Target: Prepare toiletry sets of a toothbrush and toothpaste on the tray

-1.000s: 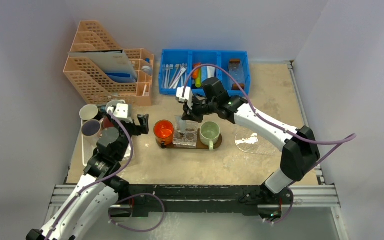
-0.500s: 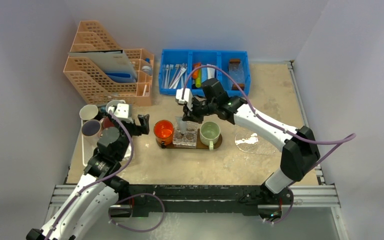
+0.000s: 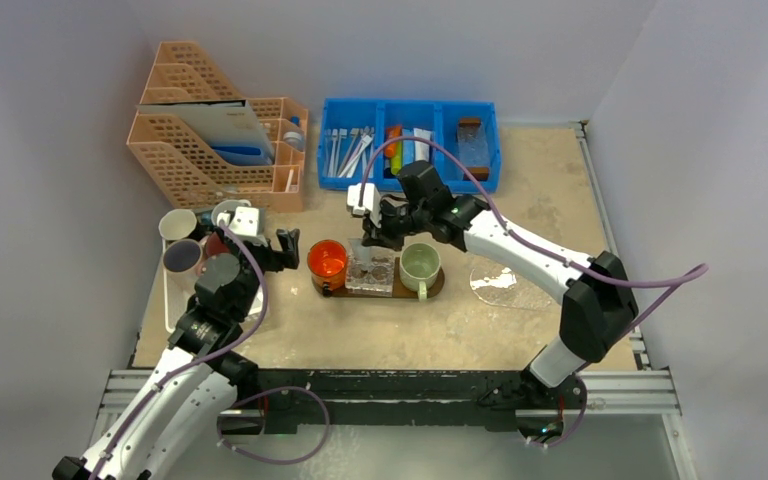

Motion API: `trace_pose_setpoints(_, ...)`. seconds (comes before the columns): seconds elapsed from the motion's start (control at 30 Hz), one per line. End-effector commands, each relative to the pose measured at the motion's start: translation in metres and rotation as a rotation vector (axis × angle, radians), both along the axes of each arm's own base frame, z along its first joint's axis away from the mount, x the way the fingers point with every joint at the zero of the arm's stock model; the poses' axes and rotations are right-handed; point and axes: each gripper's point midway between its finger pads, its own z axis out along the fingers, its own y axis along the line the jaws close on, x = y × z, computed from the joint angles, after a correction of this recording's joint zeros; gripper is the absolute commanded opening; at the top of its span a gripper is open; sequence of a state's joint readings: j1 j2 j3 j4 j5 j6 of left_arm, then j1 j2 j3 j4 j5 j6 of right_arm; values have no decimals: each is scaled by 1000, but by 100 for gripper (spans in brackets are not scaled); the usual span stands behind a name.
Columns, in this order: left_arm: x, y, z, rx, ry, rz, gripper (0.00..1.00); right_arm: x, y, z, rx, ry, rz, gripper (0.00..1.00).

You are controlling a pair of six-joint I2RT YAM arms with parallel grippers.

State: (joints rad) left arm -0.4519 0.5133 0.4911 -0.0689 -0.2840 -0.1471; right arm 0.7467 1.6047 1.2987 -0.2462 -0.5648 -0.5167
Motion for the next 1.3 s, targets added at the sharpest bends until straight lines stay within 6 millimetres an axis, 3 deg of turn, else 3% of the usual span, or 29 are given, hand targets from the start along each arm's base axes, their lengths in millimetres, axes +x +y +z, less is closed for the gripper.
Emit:
trace_pose_setpoints(0.0,2,-3,3,-24,-21,-6,81,1,7,1,16,-38,16,0)
trace_pose_setpoints(0.23,2,-3,4,-25,-21,-6,81,0,6,-4,3,-33,17,1)
trace_pose_setpoints(0.57,2,-2,4,-23,-23,-4,81,-4,2,-2,4,-31,12,34)
trace_pose_setpoints(1.03,1,-1,7,-26,-32,-2,81,-1,-3,24,20,-32,-58,61)
trace_pose_setpoints(1.27,0,0,8,-26,-36,0,81,6,-7,51,65,-47,-144,73)
